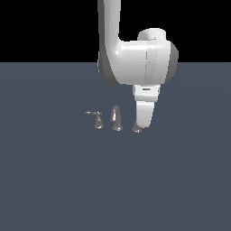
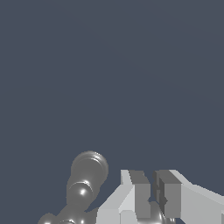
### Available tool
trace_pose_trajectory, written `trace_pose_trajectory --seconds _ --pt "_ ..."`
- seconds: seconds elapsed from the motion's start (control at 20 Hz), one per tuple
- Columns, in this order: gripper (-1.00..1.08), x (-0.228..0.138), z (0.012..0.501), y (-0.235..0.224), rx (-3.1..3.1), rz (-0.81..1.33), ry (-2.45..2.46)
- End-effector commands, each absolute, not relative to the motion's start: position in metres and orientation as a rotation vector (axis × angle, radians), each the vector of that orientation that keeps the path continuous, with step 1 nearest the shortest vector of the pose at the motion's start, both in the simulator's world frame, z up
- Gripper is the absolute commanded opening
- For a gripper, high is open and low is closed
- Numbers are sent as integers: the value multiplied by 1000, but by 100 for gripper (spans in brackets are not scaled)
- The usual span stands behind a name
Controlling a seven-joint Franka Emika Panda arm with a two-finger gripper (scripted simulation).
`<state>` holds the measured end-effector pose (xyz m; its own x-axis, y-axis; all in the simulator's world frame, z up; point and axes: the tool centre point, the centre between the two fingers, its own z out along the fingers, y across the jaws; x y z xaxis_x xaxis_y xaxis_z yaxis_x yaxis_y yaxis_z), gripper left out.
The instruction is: Turn on the faucet by rotating a designated handle.
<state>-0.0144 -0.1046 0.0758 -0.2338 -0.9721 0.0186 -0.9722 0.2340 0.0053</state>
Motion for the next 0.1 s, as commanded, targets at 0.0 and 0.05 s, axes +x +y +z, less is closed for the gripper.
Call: trace_pose_trajectory --seconds 0.0,0.05 --pt "-100 0 77 -50 2030 0 -2398" --pt "-100 0 77 -50 2030 0 -2398"
